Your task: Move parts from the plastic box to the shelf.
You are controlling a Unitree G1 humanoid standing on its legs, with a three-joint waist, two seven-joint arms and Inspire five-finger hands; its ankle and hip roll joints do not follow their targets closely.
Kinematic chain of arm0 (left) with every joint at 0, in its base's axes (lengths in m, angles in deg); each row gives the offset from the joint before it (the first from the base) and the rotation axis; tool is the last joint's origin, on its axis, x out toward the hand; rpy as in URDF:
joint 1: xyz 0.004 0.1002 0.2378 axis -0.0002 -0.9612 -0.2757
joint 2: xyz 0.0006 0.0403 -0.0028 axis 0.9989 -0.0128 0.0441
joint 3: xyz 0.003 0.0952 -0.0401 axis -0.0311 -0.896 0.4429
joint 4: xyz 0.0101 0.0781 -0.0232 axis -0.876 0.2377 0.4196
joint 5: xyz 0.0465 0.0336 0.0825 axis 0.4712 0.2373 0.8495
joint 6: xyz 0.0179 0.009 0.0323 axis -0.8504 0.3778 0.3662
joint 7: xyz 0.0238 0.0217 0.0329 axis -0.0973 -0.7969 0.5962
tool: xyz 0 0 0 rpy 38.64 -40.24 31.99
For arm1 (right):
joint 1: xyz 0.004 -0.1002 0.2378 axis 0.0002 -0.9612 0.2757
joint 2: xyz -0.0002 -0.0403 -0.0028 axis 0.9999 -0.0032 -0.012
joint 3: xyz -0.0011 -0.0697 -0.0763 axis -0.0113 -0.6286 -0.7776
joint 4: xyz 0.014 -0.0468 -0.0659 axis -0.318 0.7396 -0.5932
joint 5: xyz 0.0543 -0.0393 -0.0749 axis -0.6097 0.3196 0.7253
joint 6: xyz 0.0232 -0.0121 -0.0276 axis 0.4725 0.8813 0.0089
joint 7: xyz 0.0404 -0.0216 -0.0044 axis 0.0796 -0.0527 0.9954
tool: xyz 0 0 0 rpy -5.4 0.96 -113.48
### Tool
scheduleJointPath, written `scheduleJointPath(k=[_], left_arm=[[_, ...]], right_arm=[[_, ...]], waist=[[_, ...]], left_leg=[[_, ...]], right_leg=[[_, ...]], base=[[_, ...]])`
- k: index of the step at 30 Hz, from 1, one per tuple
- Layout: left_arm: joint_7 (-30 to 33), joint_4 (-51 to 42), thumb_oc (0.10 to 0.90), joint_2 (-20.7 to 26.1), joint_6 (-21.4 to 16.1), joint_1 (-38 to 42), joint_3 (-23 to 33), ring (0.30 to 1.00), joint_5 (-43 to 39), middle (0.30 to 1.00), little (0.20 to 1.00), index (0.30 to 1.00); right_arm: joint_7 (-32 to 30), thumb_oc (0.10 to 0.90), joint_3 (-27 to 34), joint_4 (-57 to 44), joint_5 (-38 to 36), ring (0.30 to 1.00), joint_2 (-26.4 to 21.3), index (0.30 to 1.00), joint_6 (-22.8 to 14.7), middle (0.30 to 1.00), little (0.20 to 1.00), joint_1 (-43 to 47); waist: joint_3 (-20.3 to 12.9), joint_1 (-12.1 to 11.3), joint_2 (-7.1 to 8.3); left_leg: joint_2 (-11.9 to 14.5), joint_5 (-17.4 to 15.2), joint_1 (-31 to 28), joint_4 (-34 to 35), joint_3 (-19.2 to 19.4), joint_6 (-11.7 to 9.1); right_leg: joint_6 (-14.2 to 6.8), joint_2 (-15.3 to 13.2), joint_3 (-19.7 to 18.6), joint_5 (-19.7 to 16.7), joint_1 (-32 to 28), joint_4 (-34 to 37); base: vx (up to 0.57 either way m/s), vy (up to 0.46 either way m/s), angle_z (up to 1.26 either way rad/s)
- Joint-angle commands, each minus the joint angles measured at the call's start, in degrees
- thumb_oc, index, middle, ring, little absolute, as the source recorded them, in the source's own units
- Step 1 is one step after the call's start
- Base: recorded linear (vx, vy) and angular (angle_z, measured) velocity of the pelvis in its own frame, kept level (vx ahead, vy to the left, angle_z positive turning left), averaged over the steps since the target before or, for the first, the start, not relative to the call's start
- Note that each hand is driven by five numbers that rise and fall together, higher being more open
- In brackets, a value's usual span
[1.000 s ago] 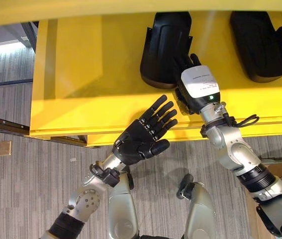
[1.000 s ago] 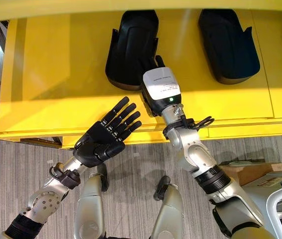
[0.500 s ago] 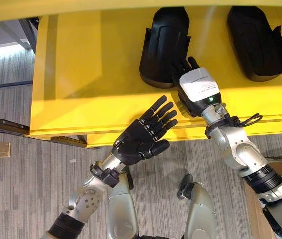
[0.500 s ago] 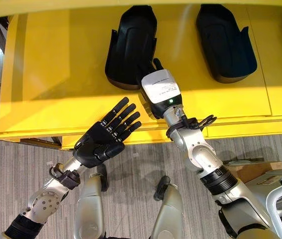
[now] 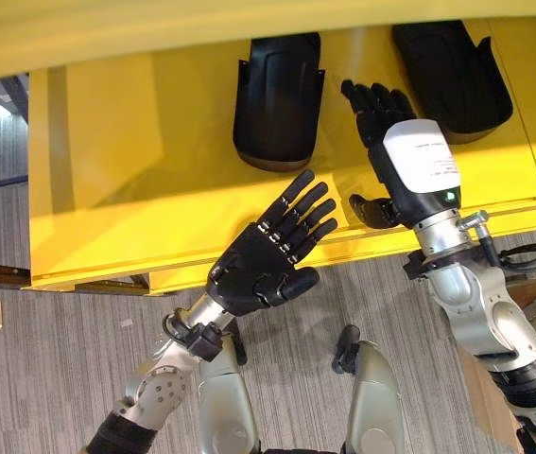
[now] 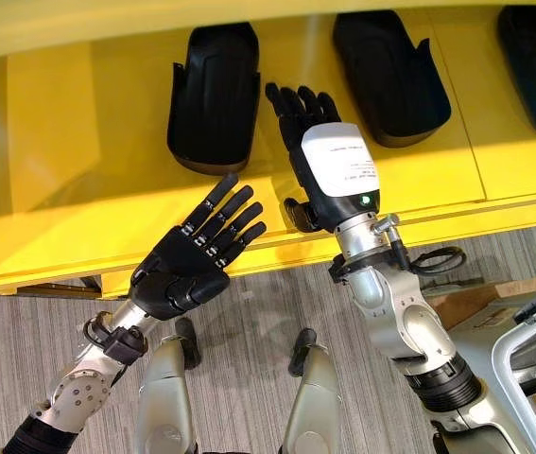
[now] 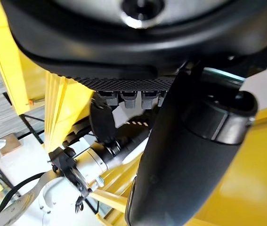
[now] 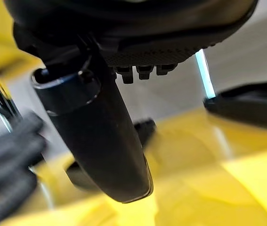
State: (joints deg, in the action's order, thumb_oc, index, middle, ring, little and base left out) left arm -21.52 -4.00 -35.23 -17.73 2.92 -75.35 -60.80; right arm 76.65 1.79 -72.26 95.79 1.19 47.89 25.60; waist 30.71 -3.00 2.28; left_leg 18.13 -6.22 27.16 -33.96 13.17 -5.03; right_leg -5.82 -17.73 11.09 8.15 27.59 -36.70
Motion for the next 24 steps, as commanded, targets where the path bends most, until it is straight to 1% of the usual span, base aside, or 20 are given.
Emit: scheduleJointPath(k=[1,4,6,7,8,9,12,15,16,17,20,22,23,24], left_arm=[[-1.7,-12.5,0.900,-0.1,-4.4,0.7,0.4,1.000,-3.1,1.000,1.000,1.000],[-1.9,-12.3,0.900,-0.5,-4.7,1.1,-0.2,1.000,-3.2,1.000,1.000,1.000],[-2.5,-12.2,0.900,-0.4,-4.6,1.4,-0.8,1.000,-3.3,1.000,1.000,1.000],[-2.5,-12.2,0.900,-0.3,-4.7,1.5,-1.1,1.000,-3.4,1.000,1.000,1.000],[-2.7,-12.1,0.900,-0.2,-4.6,1.6,-1.2,1.000,-3.5,1.000,1.000,1.000],[-2.7,-12.1,0.900,-0.1,-4.6,1.7,-1.3,1.000,-3.5,1.000,1.000,1.000],[-3.8,-12.0,0.900,-0.1,-4.4,2.0,-2.1,1.000,-4.1,1.000,1.000,1.000],[-4.7,-11.9,0.900,-0.2,-4.4,2.0,-2.5,1.000,-3.8,1.000,1.000,1.000],[-5.1,-11.7,0.900,-0.1,-4.2,2.1,-2.9,1.000,-3.9,1.000,1.000,1.000],[-5.4,-11.5,0.900,-0.2,-4.1,2.2,-3.1,1.000,-3.8,1.000,1.000,1.000],[-7.2,-11.0,0.900,-0.2,-3.9,2.4,-3.7,1.000,-4.6,1.000,1.000,1.000],[-8.4,-10.6,0.900,-0.4,-4.5,2.4,-3.8,1.000,-6.7,1.000,1.000,1.000],[-8.4,-10.5,0.900,-0.4,-4.6,2.3,-3.8,1.000,-6.8,1.000,1.000,1.000],[-8.2,-10.2,0.900,-0.2,-5.5,2.0,-3.3,1.000,-6.4,1.000,1.000,1.000]], right_arm=[[-1.9,0.900,3.7,-11.0,-2.8,1.000,1.2,1.000,-8.2,1.000,1.000,7.0],[0.3,0.900,1.7,-11.5,-3.8,1.000,2.3,1.000,-9.4,1.000,1.000,7.9],[-0.1,0.900,-0.3,-10.8,-4.7,1.000,3.1,1.000,-11.6,1.000,1.000,9.1],[0.0,0.900,-0.8,-10.4,-4.6,1.000,3.4,1.000,-12.0,1.000,1.000,9.6],[-0.2,0.900,-1.5,-9.7,-5.5,1.000,3.8,1.000,-13.7,1.000,1.000,10.4],[-0.4,0.900,-1.8,-9.6,-5.6,1.000,3.9,1.000,-14.1,1.000,1.000,10.7],[1.8,0.900,-3.7,-9.5,-7.7,1.000,5.2,1.000,-16.1,1.000,1.000,12.9],[4.3,0.900,-4.6,-10.0,-8.9,1.000,5.8,1.000,-15.3,1.000,1.000,14.0],[6.7,0.900,-5.5,-9.7,-10.1,1.000,6.1,1.000,-13.5,1.000,1.000,14.9],[7.5,0.900,-6.2,-9.6,-10.5,1.000,6.2,1.000,-12.3,1.000,1.000,15.4],[8.1,0.900,-7.5,-8.3,-12.2,1.000,6.3,1.000,-10.8,1.000,1.000,16.5],[9.0,0.900,-8.5,-6.5,-12.3,1.000,7.0,1.000,-8.3,1.000,1.000,17.4],[9.0,0.900,-8.7,-6.2,-12.6,1.000,7.0,1.000,-8.1,1.000,1.000,17.5],[9.1,0.900,-9.3,-5.3,-12.7,1.000,7.0,1.000,-7.4,1.000,1.000,17.7]], waist=[[-0.9,-0.6,-0.58],[-0.9,-0.6,-0.95],[-0.9,-0.9,-1.30],[-0.9,-1.0,-1.40],[-0.9,-1.1,-1.51],[-0.9,-1.1,-1.57],[-0.9,-1.7,-2.07],[-0.9,-2.0,-2.36],[-0.9,-2.3,-2.53],[-0.9,-2.5,-2.63],[-0.9,-2.9,-2.79],[-0.9,-3.3,-3.12],[-0.9,-3.3,-3.16],[-0.9,-3.5,-3.34]], left_leg=[[0.3,-3.9,-4.8,1.5,-1.4,0.4],[0.2,-3.9,-4.9,1.6,-1.3,0.3],[0.1,-3.8,-4.8,1.7,-1.3,0.3],[0.0,-3.8,-4.7,1.7,-1.3,0.3],[0.0,-3.9,-4.6,1.6,-1.3,0.4],[0.0,-3.9,-4.5,1.6,-1.4,0.4],[-0.3,-3.8,-4.5,1.5,-1.7,0.3],[-0.5,-3.8,-4.5,1.7,-1.9,0.3],[-0.6,-3.8,-4.6,1.7,-2.0,0.3],[-0.6,-3.8,-4.7,1.7,-2.0,0.4],[-0.7,-3.7,-4.8,1.8,-2.1,0.4],[-1.0,-3.5,-5.0,2.1,-2.3,0.3],[-1.0,-3.4,-5.0,2.2,-2.3,0.3],[-1.1,-3.2,-5.1,2.4,-2.4,0.2]], right_leg=[[-1.2,-0.1,-2.4,0.9,-4.1,0.6],[-1.2,-0.3,-2.6,0.9,-4.1,0.7],[-1.3,-0.6,-2.6,0.8,-3.9,0.9],[-1.4,-0.7,-2.6,0.7,-3.7,0.8],[-1.5,-0.9,-2.7,0.7,-3.5,0.8],[-1.5,-0.9,-2.7,0.7,-3.4,0.7],[-1.4,-1.5,-2.5,0.9,-3.2,0.1],[-1.4,-1.8,-2.4,1.1,-3.1,-0.4],[-1.3,-2.0,-2.2,1.3,-3.2,-0.7],[-1.2,-2.2,-2.1,1.4,-3.2,-0.9],[-1.1,-2.5,-1.8,1.7,-3.3,-1.4],[-1.0,-2.9,-1.5,1.8,-3.5,-1.6],[-1.0,-2.9,-1.4,1.9,-3.5,-1.6],[-0.9,-3.1,-1.3,1.9,-3.6,-1.6]], base=[[-0.01,0.046,-0.09],[-0.01,0.044,-0.04],[0.00,0.000,0.00],[0.00,0.000,0.00],[0.00,0.000,0.00],[0.00,0.000,0.00],[0.00,0.025,-0.02],[0.00,0.023,0.00],[0.02,0.026,0.04],[0.01,0.020,0.05],[0.01,0.013,0.06],[0.02,0.026,0.06],[0.02,0.031,0.03],[0.02,0.030,0.02]])
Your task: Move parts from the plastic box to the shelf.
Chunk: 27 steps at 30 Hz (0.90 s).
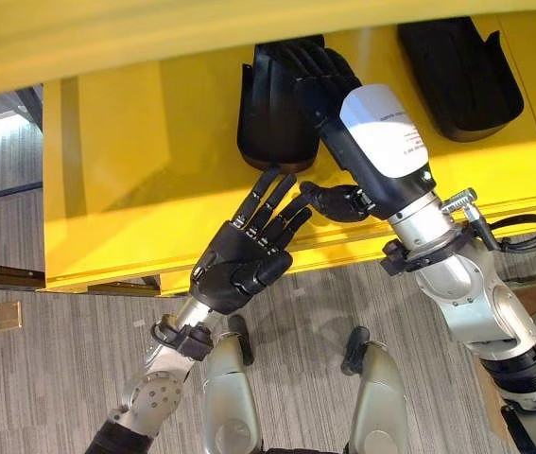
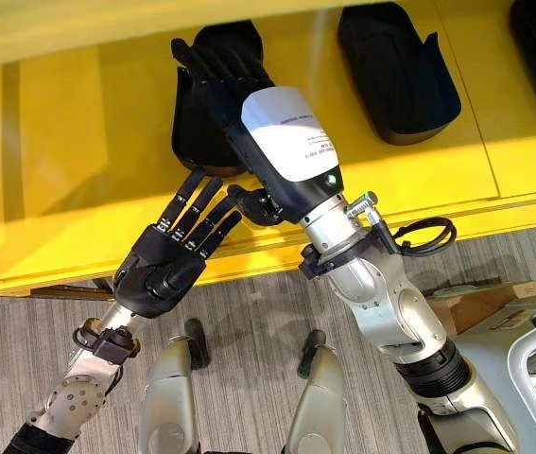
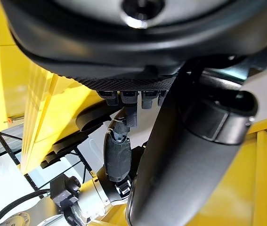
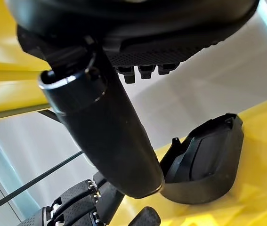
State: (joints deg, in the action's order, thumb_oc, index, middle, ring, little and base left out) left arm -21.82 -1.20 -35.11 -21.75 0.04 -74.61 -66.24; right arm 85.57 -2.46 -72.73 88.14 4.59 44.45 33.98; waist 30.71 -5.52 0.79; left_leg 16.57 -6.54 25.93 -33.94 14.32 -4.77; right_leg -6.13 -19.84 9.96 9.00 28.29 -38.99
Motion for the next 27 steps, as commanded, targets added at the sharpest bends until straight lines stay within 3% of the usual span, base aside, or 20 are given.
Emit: scheduleJointPath(k=[1,9,12,16,17,20,23,27], left_arm=[[-7.9,-12.7,0.900,0.0,-2.0,4.3,-3.3,1.000,-1.2,1.000,1.000,1.000],[-7.1,-12.0,0.900,1.5,-3.4,-0.7,3.3,1.000,1.0,1.000,1.000,1.000],[-7.2,-11.8,0.900,1.8,-6.2,-3.1,6.7,1.000,2.6,1.000,1.000,1.000],[-2.7,-11.4,0.900,1.3,-16.9,-5.3,11.5,1.000,-0.9,1.000,1.000,1.000],[1.3,-11.2,0.900,0.7,-21.5,-5.9,13.9,1.000,-2.5,1.000,1.000,1.000],[8.7,-9.9,0.900,-1.8,-28.0,-6.5,18.4,1.000,-1.0,1.000,1.000,1.000],[11.5,-10.1,0.900,-4.6,-27.1,-6.5,24.4,1.000,4.9,1.000,1.000,1.000],[9.9,-11.3,0.900,-5.2,-25.8,-6.8,27.1,1.000,5.7,1.000,1.000,1.000]], right_arm=[[0.6,0.900,-5.2,-4.1,-5.1,1.000,3.5,1.000,-3.6,1.000,1.000,9.2],[1.7,0.900,-5.4,-2.3,-5.8,1.000,2.2,1.000,-4.4,1.000,1.000,5.2],[1.9,0.900,-5.4,-1.8,-6.3,1.000,2.0,1.000,-3.7,1.000,1.000,2.7],[1.2,0.900,-5.9,0.2,-7.6,1.000,2.2,1.000,-2.9,1.000,1.000,0.7],[0.9,0.900,-5.9,0.9,-7.3,1.000,2.5,1.000,-3.0,1.000,1.000,-0.2],[0.6,0.900,-6.4,1.8,-5.4,1.000,4.3,1.000,-1.9,1.000,1.000,-1.2],[-1.1,0.900,-6.6,4.8,-1.8,1.000,7.7,1.000,0.8,1.000,1.000,0.2],[-7.5,0.900,-6.1,10.4,4.5,1.000,8.9,1.000,1.6,1.000,1.000,3.2]], waist=[[-0.9,-1.2,-2.10],[-0.9,-2.4,-3.80],[-0.9,-3.2,-4.37],[-1.1,-4.4,-4.81],[-1.2,-4.9,-4.87],[-1.6,-6.1,-4.86],[-1.9,-8.3,-4.51],[-2.4,-10.0,-4.22]], left_leg=[[0.3,-2.8,-3.9,2.6,-3.6,-0.1],[-0.4,-1.6,-3.9,3.6,-4.3,0.0],[-0.7,-1.2,-4.0,4.2,-4.4,0.1],[-1.4,-0.9,-4.1,4.6,-5.0,0.2],[-1.7,-0.8,-4.0,4.7,-5.4,0.1],[-2.1,-0.6,-3.8,4.7,-6.2,0.1],[-2.7,-0.5,-3.6,4.8,-7.3,0.2],[-3.1,-0.3,-3.7,5.2,-7.8,0.2]], right_leg=[[-0.6,-1.1,0.0,1.2,-4.3,0.5],[-0.4,-2.4,1.2,1.8,-4.6,-0.5],[-0.4,-3.2,2.0,2.2,-4.8,-1.2],[-0.3,-3.9,3.0,2.6,-5.3,-1.6],[-0.3,-4.2,3.4,2.9,-5.4,-1.8],[-0.3,-4.6,3.9,3.3,-5.5,-2.3],[-0.3,-5.6,5.5,4.0,-5.9,-3.1],[-0.3,-6.2,7.3,4.2,-7.1,-2.6]], base=[[0.01,0.031,0.03],[0.01,0.048,0.07],[0.00,0.042,0.23],[0.00,0.017,0.19],[0.01,0.003,0.08],[0.03,-0.013,0.19],[0.04,-0.069,0.21],[0.03,-0.067,0.22]])
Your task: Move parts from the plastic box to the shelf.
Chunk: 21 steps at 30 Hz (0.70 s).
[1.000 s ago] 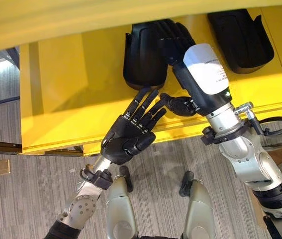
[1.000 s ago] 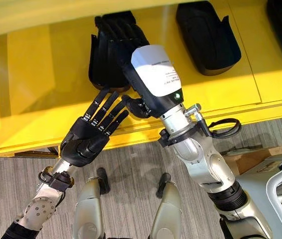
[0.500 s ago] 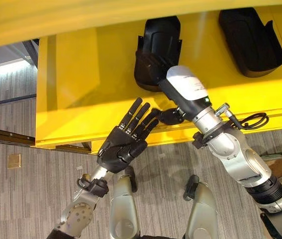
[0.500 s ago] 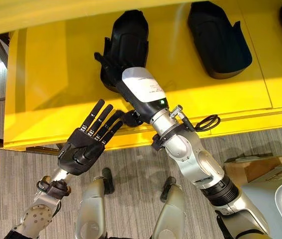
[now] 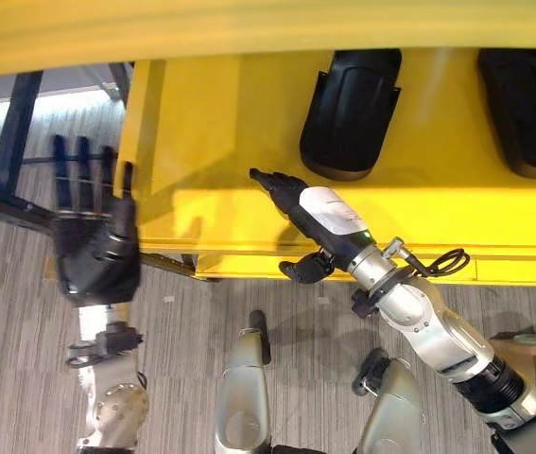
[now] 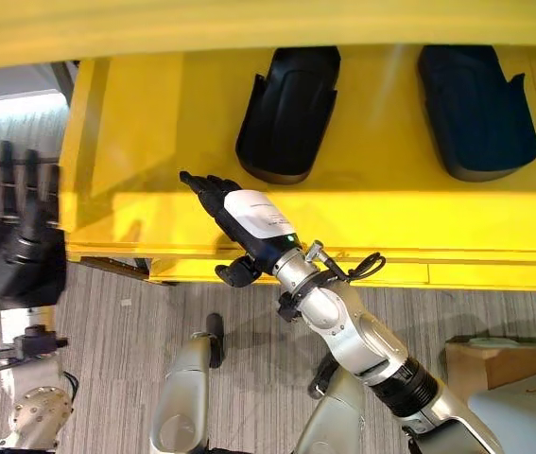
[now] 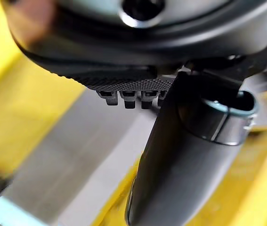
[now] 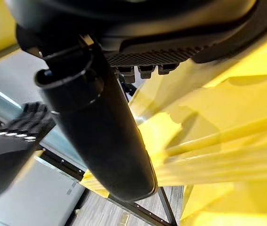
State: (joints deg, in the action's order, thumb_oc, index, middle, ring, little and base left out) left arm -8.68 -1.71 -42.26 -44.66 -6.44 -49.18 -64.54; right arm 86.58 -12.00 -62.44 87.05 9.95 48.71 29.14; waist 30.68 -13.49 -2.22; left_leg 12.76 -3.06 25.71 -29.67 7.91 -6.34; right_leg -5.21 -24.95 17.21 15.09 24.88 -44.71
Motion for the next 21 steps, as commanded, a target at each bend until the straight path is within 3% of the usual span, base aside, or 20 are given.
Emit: scheduleJointPath(k=[1,5,12,20,21], left_arm=[[-4.1,-11.2,0.900,2.0,-2.1,0.0,2.0,1.000,4.2,1.000,1.000,1.000],[-4.8,-12.7,0.900,2.1,-0.3,0.5,2.3,1.000,3.7,1.000,1.000,1.000],[-5.9,-13.1,0.900,1.4,1.0,0.7,2.4,1.000,3.3,1.000,1.000,1.000],[-7.9,-12.5,0.900,0.7,1.8,0.4,3.2,1.000,1.7,1.000,1.000,1.000],[-8.2,-12.5,0.900,0.6,2.1,0.2,3.4,1.000,1.4,1.000,1.000,1.000]], right_arm=[[-10.7,0.900,4.1,1.6,6.5,1.000,3.7,1.000,-3.4,1.000,1.000,9.1],[-13.3,0.900,5.9,2.5,6.2,1.000,3.1,1.000,-3.7,1.000,1.000,10.3],[-12.0,0.900,8.1,-0.1,3.9,1.000,2.7,1.000,-2.9,1.000,1.000,9.7],[-15.5,0.900,9.5,-0.9,2.9,1.000,3.6,1.000,-5.3,1.000,1.000,8.7],[-15.9,0.900,10.1,-1.4,2.5,1.000,3.6,1.000,-6.9,1.000,1.000,8.5]], waist=[[-2.5,-2.4,-1.12],[-2.6,-2.6,-0.96],[-2.7,-2.0,-0.98],[-2.8,-1.2,-1.62],[-2.8,-1.1,-1.64]], left_leg=[[0.7,-3.7,-3.5,1.1,-1.4,1.8],[0.8,-3.5,-3.4,1.2,-1.6,1.5],[1.2,-3.3,-3.5,1.3,-1.1,1.2],[1.4,-3.3,-4.2,1.5,-0.4,1.3],[1.5,-3.4,-4.3,1.4,-0.3,1.3]], right_leg=[[-1.2,-1.2,0.5,-1.9,-3.9,3.3],[-1.1,-1.1,1.2,-1.9,-4.4,3.4],[-1.1,-0.8,0.8,-2.0,-4.5,3.7],[-1.2,-0.4,-0.2,-2.2,-4.4,4.0],[-1.3,-0.4,-0.3,-2.3,-4.5,4.2]], base=[[0.01,-0.061,0.22],[0.01,-0.025,0.12],[0.00,-0.001,0.02],[0.00,0.002,0.00],[0.01,0.022,-0.05]])
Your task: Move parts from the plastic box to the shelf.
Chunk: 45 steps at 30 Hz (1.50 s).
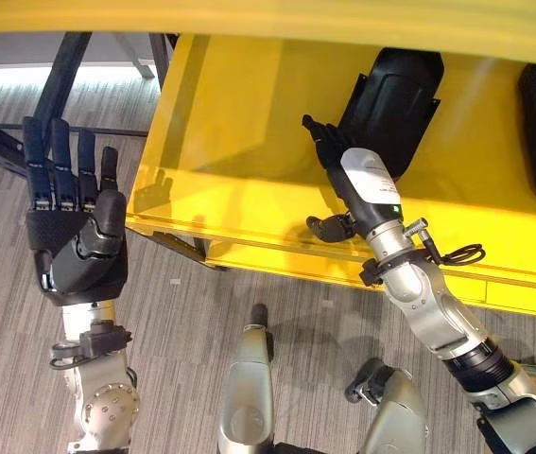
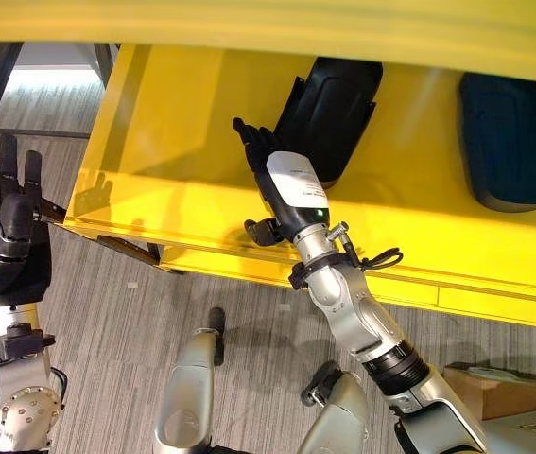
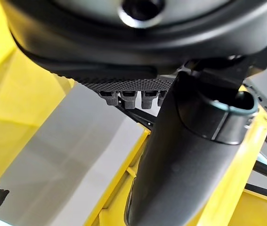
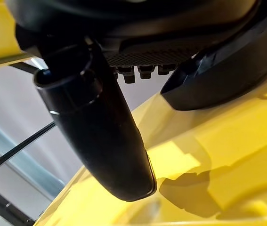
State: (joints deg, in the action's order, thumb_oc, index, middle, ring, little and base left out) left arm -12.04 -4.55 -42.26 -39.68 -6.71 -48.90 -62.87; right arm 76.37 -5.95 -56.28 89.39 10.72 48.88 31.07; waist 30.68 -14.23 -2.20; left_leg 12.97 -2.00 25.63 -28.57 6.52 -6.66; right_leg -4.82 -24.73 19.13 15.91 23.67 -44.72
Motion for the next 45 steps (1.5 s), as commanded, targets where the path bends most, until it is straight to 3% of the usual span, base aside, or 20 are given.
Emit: scheduleJointPath(k=[1,4,6,17,22,26,32,40,45], left_arm=[[-5.2,-9.6,0.900,0.4,-2.4,0.4,3.2,1.000,-0.4,1.000,1.000,1.000],[-5.8,-9.7,0.900,0.1,-1.8,-0.1,3.3,1.000,-0.9,1.000,1.000,1.000],[-5.9,-9.7,0.900,-0.1,-1.9,-0.4,3.1,1.000,-1.3,1.000,1.000,1.000],[-9.0,-8.8,0.900,-0.3,-0.5,-1.0,3.7,1.000,-3.5,1.000,1.000,1.000],[-9.9,-8.7,0.900,-0.1,0.6,-1.3,4.4,1.000,-4.3,1.000,1.000,1.000],[-10.7,-8.3,0.900,-0.3,0.8,-1.2,4.5,1.000,-4.0,1.000,1.000,1.000],[-3.1,-9.6,0.900,1.1,0.5,3.7,0.7,1.000,1.0,1.000,1.000,1.000],[14.7,-6.5,0.900,0.6,-1.9,18.4,-10.2,1.000,15.2,1.000,1.000,1.000],[19.6,-4.3,0.900,-0.2,-2.3,23.3,-13.4,1.000,19.3,1.000,1.000,1.000]], right_arm=[[-6.8,0.900,4.6,-8.4,-0.7,1.000,2.7,1.000,-9.0,1.000,1.000,6.2],[-9.5,0.900,5.8,-10.4,-1.8,1.000,2.8,1.000,-13.7,1.000,1.000,5.0],[-8.3,0.900,6.9,-12.5,-3.0,1.000,3.0,1.000,-14.5,1.000,1.000,3.7],[-1.0,0.900,5.6,-10.1,-6.2,1.000,2.9,1.000,-7.8,1.000,1.000,3.9],[1.1,0.900,4.3,-7.8,-4.4,1.000,2.7,1.000,-5.0,1.000,1.000,4.3],[2.5,0.900,3.0,-6.9,-5.1,1.000,2.3,1.000,-4.6,1.000,1.000,4.3],[0.0,0.900,-0.8,-6.1,-4.4,1.000,1.5,1.000,-0.8,1.000,1.000,8.3],[2.4,0.900,-6.9,-5.3,-6.7,1.000,4.5,1.000,6.5,1.000,1.000,15.9],[3.2,0.900,-9.4,-1.1,-9.6,1.000,6.3,1.000,7.0,1.000,1.000,17.8]], waist=[[-2.9,-0.2,-1.70],[-3.0,0.1,-1.69],[-3.0,0.5,-1.75],[-2.9,0.1,-1.52],[-3.0,-0.2,-1.31],[-2.9,-0.2,-1.33],[-3.1,-0.2,-0.91],[-3.6,2.5,0.59],[-3.3,3.3,0.83]], left_leg=[[1.3,-4.5,-4.3,0.4,1.2,1.6],[1.3,-4.7,-4.4,0.2,1.3,1.6],[1.4,-4.9,-4.5,-0.1,1.5,1.7],[1.2,-5.5,-4.5,-0.6,1.5,1.7],[1.4,-5.5,-4.4,-0.6,1.3,1.6],[1.4,-5.4,-4.1,-0.6,1.3,1.6],[0.9,-5.8,-3.8,-1.2,0.5,1.7],[1.7,-5.6,-2.9,-2.0,0.5,1.3],[2.1,-5.7,-3.1,-2.3,0.9,1.2]], right_leg=[[-1.7,-0.7,-2.2,-3.1,-3.4,4.3],[-1.8,-0.7,-2.5,-3.2,-3.4,4.3],[-2.0,-0.7,-2.8,-3.3,-3.1,4.1],[-2.0,-0.8,-3.1,-3.2,-3.0,4.1],[-1.9,-0.7,-2.9,-3.3,-2.8,4.3],[-1.9,-0.6,-2.6,-3.3,-2.6,4.3],[-1.7,-0.6,-3.6,-3.1,-1.5,3.1],[-1.6,0.4,-5.1,-3.4,-0.2,2.3],[-1.6,0.5,-5.7,-3.5,0.0,2.3]], base=[[0.02,0.025,-0.04],[0.03,0.019,-0.06],[0.02,0.026,-0.05],[0.00,0.000,-0.01],[0.00,-0.031,0.00],[0.00,-0.019,0.00],[0.01,-0.025,0.01],[0.00,-0.004,0.00],[0.01,0.003,-0.07]])
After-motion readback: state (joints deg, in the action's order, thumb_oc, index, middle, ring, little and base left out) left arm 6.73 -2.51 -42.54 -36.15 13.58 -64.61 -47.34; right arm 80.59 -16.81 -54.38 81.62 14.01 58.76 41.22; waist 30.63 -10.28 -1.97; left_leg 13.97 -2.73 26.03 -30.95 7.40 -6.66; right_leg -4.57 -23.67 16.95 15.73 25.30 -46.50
